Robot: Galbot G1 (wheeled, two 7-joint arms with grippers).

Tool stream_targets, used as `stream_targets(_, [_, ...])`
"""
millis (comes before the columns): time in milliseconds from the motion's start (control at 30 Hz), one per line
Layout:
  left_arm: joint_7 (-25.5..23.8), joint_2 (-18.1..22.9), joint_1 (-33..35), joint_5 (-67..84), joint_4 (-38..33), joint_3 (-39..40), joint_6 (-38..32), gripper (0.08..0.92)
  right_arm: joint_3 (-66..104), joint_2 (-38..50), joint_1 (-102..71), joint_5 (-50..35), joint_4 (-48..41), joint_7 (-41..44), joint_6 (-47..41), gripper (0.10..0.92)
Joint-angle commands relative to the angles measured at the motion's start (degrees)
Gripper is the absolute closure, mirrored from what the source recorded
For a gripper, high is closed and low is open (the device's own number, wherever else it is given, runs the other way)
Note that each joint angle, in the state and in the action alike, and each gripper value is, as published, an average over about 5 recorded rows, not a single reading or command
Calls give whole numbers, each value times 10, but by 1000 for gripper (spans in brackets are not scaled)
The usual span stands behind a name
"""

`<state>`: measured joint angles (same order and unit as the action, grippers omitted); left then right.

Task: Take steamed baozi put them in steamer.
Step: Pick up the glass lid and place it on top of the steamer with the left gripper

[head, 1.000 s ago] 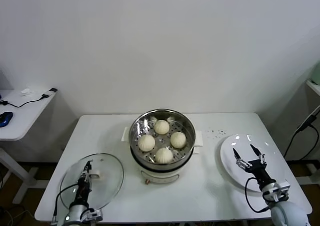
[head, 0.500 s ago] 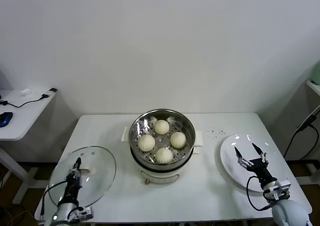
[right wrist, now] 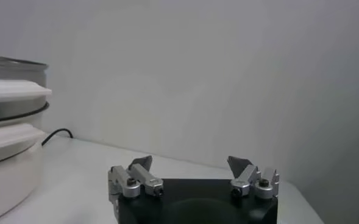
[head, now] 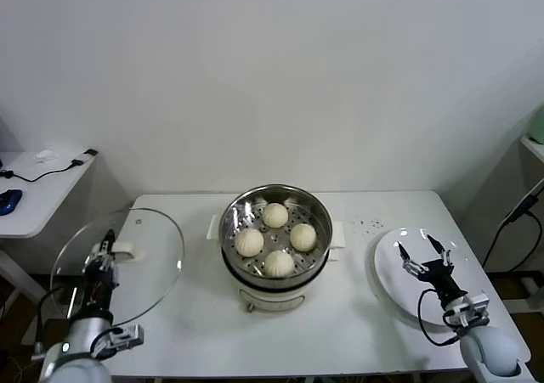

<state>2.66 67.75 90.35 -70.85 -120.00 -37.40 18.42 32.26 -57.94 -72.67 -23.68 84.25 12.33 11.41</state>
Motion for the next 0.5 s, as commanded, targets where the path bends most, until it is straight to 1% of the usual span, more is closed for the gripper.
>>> stream_targets(33, [-158, -143, -152, -1, -74, 168, 235, 850, -31, 2, 45, 14, -23, -8, -2, 203])
stream_targets(133, [-220, -134, -221, -27, -73, 228, 260, 850, -37, 3, 52, 18, -27, -9, -3, 203])
stream_targets(300, [-313, -88, -319, -100, -61, 305, 266, 850, -33, 5, 58, 23, -37, -10, -2, 203])
stream_targets(400, [-343, -52, -364, -151, -47, 348, 266, 850, -27, 4, 59, 25, -41, -10, -2, 203])
stream_targets(500, [-358, 1, -391, -206, -23, 390, 266, 850, -20, 3, 59, 26, -42, -11, -1, 203])
